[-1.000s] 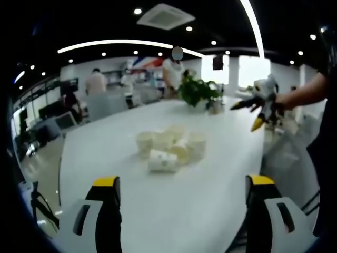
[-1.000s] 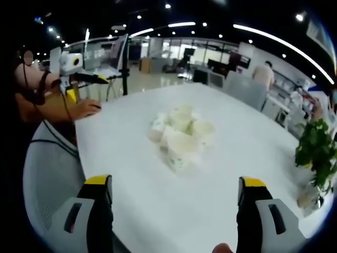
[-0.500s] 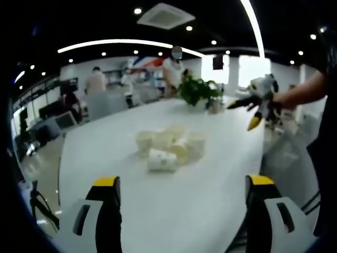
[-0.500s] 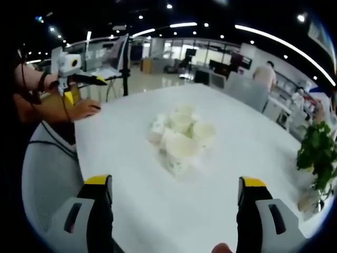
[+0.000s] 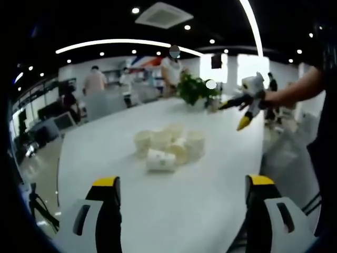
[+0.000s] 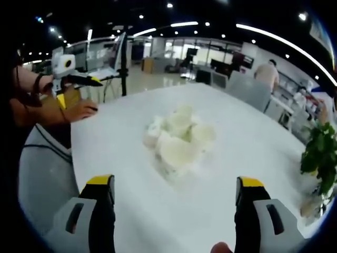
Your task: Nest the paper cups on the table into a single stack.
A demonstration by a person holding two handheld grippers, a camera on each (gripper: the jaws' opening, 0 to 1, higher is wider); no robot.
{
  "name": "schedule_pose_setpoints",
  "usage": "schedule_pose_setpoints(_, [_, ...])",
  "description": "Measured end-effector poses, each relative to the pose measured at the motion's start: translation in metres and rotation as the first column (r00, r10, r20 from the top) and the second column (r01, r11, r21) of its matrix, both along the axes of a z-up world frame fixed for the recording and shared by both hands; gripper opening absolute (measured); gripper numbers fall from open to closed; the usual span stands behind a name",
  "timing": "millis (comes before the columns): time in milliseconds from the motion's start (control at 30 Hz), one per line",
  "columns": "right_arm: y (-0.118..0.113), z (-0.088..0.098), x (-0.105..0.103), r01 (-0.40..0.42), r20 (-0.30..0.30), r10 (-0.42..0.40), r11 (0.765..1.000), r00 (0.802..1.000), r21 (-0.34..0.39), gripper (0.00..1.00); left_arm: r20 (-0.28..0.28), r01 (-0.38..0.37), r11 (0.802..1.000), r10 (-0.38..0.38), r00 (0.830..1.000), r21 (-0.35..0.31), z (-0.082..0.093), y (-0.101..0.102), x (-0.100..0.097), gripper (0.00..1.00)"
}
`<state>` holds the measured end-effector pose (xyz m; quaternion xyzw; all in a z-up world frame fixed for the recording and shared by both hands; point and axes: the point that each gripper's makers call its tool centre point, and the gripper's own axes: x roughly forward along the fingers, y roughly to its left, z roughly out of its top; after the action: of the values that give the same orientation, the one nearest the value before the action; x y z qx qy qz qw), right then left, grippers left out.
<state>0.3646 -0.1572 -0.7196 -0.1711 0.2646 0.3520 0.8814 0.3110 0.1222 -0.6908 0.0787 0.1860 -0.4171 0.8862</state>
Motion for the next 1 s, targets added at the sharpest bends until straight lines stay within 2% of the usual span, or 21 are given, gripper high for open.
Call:
schedule_pose_setpoints(167, [0.004, -0.003, 0.013, 0.003, -0.002, -0.003, 1.0, 1.0, 0.012, 0.95, -0.026, 0.015, 1.0, -0.015, 1.0, 0.01, -0.007, -0.005, -0.003, 0.99])
schedule_pose_setpoints(333, [0.011, -0.012, 0.019, -0.013, -0.023, 0.014, 1.0, 1.0, 0.02, 0.94, -0.022, 0.012, 1.0, -0.012, 1.0, 0.005, -0.004, -0.007, -0.002, 0.99])
schedule_pose_setpoints(433, [0.014, -0.017, 0.022, -0.023, -0.039, 0.024, 1.0, 0.999, 0.021, 0.91, -0.015, -0.001, 1.0, 0.001, 1.0, -0.01, 0.0, -0.008, -0.002, 1.0])
schedule_pose_setpoints(567, [0.017, -0.021, 0.026, -0.034, -0.036, 0.035, 0.999, 0.999, 0.025, 0.91, -0.037, 0.006, 1.0, -0.006, 0.999, 0.009, -0.007, -0.008, -0.007, 1.0])
schedule_pose_setpoints(1000, [0.016, -0.026, 0.04, -0.052, -0.046, 0.054, 0.998, 0.997, 0.036, 0.84, -0.038, -0.009, 1.0, 0.009, 0.999, -0.004, -0.012, -0.021, -0.012, 1.0])
